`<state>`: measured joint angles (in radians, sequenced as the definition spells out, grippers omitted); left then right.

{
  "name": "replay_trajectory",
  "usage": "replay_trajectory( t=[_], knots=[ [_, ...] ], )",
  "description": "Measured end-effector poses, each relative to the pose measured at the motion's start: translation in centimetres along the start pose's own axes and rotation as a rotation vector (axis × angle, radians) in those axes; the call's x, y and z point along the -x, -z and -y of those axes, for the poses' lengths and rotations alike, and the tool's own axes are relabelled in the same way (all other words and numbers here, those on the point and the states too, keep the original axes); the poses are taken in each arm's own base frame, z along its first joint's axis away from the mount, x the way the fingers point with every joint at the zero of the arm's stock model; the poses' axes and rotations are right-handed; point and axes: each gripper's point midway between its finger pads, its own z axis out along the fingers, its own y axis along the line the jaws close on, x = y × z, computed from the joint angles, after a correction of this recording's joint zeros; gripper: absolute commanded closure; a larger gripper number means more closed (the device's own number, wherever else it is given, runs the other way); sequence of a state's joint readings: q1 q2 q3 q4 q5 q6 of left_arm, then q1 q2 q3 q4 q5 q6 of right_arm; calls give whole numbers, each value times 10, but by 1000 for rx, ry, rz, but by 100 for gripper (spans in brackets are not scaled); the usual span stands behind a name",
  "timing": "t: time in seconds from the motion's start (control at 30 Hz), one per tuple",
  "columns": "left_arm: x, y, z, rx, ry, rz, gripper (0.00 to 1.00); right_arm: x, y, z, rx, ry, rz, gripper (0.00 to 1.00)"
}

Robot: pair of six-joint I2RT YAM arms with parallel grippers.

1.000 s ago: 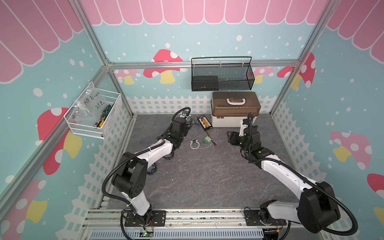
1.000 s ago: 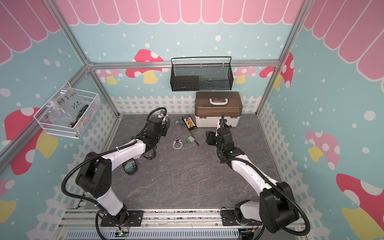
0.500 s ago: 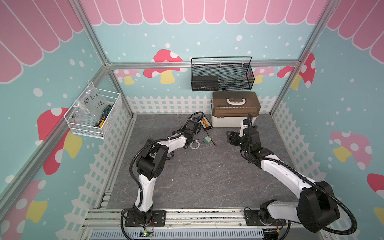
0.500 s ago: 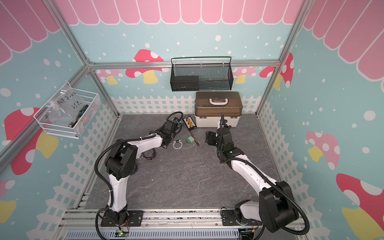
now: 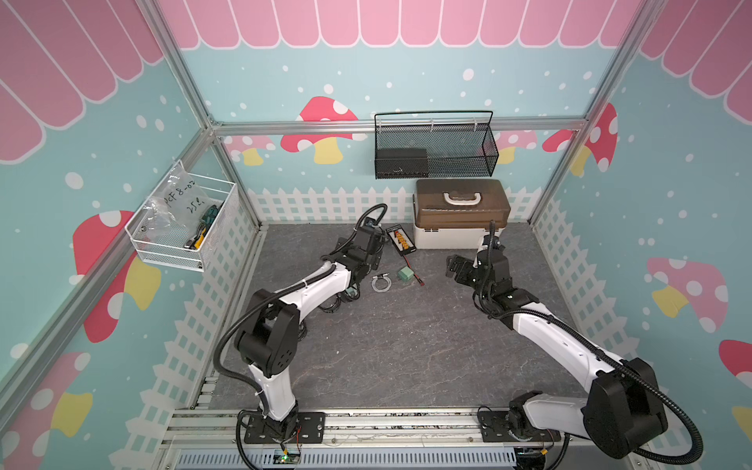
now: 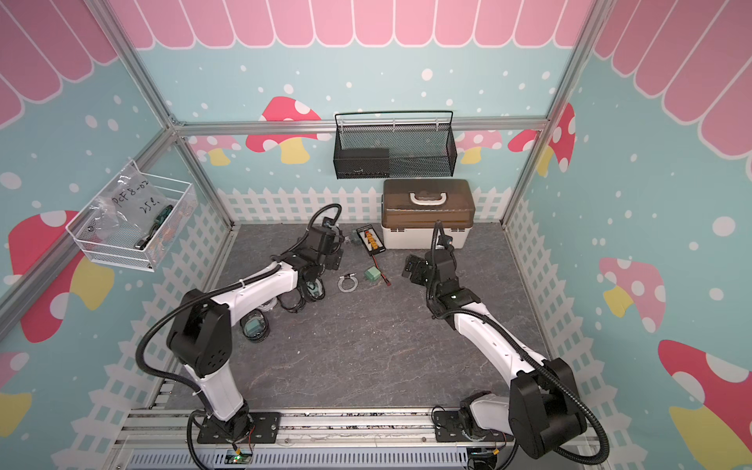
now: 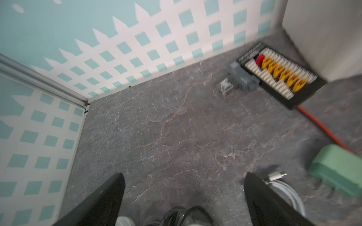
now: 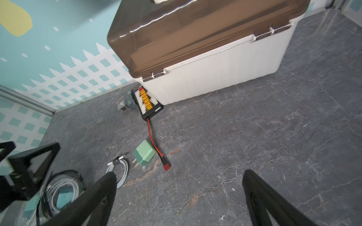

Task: Pack away charging kits
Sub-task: Place the storage bag at the center of the board.

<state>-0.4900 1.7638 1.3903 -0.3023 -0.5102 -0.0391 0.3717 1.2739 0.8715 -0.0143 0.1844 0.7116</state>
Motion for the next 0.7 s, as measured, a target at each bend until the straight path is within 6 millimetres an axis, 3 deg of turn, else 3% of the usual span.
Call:
replay_trajectory(
  t=[0.17,0.23,0.33,0.43,0.53,0.6,0.7],
  knots=[
    [33,32,-29,-192,275,22,2,8,-7,-15,35,41,-43,6],
    [32,33,-41,-213,351,4,11,10,-15,-30,93,68,-64,9],
    [16,31,-52,-234,446,-49,15,-3,-22,-46,153,110,-111,10],
    [-28,31,-65,-207,516,-134,13,-25,-28,-65,194,170,-166,13],
    [-76,46,-78,-150,567,-210,8,-48,-27,-110,285,266,-209,8],
    [-99,64,-85,-122,599,-231,7,-68,-20,-161,398,345,-233,5],
    [-116,94,-106,-73,678,-188,1,-103,-8,-233,550,454,-257,1]
  ],
)
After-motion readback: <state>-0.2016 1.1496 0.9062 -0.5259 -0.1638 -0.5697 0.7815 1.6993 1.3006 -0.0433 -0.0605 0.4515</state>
